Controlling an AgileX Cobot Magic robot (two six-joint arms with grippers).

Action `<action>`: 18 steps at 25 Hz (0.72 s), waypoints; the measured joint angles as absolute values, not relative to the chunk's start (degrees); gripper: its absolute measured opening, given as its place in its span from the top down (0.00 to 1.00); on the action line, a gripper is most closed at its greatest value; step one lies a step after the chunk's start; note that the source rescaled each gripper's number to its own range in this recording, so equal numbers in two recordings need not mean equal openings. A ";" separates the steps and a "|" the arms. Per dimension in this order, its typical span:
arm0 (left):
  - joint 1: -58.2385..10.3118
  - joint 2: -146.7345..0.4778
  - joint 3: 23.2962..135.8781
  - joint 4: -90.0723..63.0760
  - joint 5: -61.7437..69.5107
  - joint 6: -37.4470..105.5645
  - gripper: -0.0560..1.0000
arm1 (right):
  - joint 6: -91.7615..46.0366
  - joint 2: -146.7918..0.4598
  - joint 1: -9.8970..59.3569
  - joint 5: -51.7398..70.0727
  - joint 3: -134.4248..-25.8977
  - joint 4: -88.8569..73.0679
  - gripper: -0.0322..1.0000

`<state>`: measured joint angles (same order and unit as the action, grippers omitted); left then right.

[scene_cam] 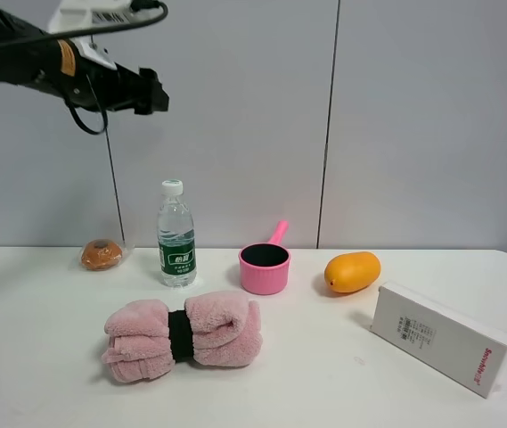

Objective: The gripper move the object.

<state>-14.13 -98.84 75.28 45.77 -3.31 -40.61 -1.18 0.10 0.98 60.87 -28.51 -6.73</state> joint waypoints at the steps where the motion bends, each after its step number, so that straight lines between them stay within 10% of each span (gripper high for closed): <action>1: -14.27 -96.41 75.28 45.84 2.14 -40.41 0.33 | -1.18 0.10 0.98 60.87 -28.51 -6.73 0.00; 18: -14.33 -61.03 75.28 18.80 68.42 -5.57 0.33 | -1.18 0.10 0.98 60.87 -28.51 -6.73 0.00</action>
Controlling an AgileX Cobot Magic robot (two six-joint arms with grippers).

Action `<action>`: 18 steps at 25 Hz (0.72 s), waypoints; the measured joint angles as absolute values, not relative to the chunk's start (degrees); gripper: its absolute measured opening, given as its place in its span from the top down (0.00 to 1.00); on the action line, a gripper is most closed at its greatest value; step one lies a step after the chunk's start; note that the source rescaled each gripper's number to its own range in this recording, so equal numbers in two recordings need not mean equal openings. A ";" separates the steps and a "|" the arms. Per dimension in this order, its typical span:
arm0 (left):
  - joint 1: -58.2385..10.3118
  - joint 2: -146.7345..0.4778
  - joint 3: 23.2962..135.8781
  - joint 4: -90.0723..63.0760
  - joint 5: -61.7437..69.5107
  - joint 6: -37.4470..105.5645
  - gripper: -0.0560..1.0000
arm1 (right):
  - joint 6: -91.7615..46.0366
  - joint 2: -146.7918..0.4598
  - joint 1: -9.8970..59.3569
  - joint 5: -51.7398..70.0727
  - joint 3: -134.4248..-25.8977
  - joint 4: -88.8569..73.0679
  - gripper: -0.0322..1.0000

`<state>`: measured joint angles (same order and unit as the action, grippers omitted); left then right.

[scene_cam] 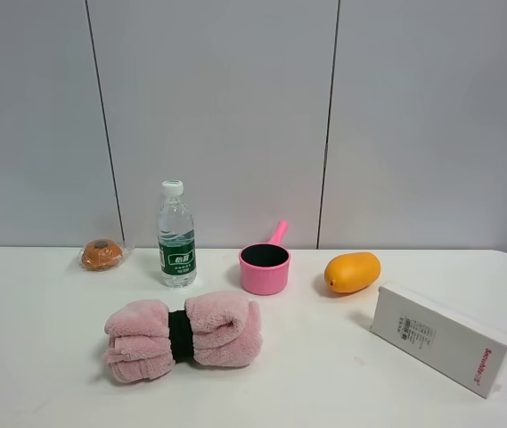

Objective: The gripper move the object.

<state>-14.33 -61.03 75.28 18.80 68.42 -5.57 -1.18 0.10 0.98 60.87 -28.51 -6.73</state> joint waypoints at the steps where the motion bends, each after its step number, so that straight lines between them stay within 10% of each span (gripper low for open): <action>1: -14.33 -59.13 75.28 18.53 68.85 -5.57 0.33 | -1.18 0.10 0.98 60.87 -28.51 -6.73 0.00; 18: -14.33 -18.36 43.48 11.57 69.59 -13.48 0.33 | -1.18 0.10 0.98 60.87 -28.51 -6.73 0.00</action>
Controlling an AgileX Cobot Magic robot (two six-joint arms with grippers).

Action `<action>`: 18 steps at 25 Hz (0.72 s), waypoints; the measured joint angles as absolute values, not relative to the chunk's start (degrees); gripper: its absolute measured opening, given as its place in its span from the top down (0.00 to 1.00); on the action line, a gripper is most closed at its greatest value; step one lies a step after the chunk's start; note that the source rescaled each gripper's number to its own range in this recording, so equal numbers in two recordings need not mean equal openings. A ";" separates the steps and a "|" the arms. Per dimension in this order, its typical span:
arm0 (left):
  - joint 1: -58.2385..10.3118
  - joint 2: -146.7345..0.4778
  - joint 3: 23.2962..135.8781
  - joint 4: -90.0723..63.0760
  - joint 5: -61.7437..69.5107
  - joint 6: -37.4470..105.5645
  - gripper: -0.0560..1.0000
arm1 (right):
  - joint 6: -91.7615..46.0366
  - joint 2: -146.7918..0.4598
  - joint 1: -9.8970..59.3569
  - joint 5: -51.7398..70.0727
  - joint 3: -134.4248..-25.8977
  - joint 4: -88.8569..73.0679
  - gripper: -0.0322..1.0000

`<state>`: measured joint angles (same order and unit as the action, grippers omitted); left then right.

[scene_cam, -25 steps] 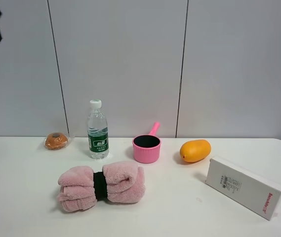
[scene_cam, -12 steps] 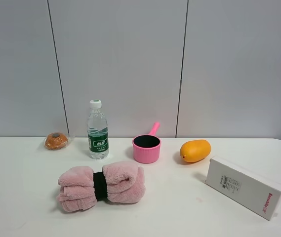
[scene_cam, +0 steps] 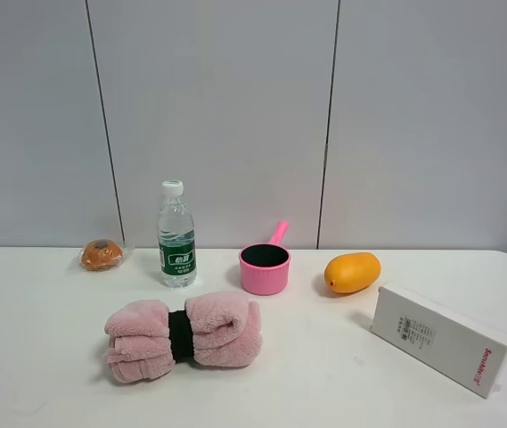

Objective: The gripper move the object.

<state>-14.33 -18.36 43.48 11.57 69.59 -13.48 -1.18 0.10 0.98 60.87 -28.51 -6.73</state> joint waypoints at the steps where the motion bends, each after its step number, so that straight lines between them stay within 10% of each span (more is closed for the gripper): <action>1: -14.33 -16.27 41.53 11.33 69.59 -14.20 0.33 | -1.18 0.10 0.98 60.87 -28.51 -6.73 0.00; 18: -11.24 -6.68 29.32 -1.27 60.83 -0.57 0.33 | -1.18 0.10 0.98 60.87 -28.51 -6.73 0.00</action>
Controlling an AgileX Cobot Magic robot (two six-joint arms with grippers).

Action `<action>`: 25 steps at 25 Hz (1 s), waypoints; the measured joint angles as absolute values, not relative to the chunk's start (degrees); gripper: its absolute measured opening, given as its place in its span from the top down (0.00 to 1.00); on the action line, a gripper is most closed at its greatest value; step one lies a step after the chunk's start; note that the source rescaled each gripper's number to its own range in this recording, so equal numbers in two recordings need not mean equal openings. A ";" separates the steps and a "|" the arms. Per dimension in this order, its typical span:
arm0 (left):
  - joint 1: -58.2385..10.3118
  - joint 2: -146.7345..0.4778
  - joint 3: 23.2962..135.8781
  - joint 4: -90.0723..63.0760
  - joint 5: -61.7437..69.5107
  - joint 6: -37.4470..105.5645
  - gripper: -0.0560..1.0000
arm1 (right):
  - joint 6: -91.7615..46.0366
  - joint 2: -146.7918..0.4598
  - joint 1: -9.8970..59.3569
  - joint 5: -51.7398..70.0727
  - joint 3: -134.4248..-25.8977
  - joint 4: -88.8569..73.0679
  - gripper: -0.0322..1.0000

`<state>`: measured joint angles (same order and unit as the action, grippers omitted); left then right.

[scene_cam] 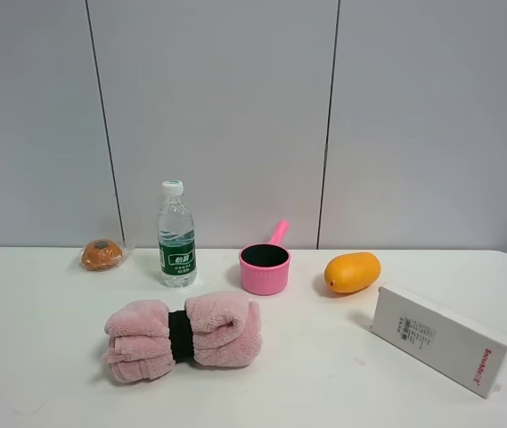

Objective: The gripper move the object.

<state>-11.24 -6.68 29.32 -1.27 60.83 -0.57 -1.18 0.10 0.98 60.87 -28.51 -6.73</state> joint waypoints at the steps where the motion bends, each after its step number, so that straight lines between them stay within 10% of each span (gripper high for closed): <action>1: -9.92 -6.68 29.26 -2.13 60.79 0.73 0.33 | -1.18 0.10 0.98 60.87 -28.51 -6.73 0.00; 9: 3.20 -6.68 29.26 -3.09 60.67 2.59 0.33 | -1.18 0.10 0.98 60.87 -28.51 -6.73 0.00; 25: 4.09 -6.68 29.21 -3.20 60.67 2.59 0.33 | -1.18 0.10 0.98 60.87 -28.51 -6.73 0.00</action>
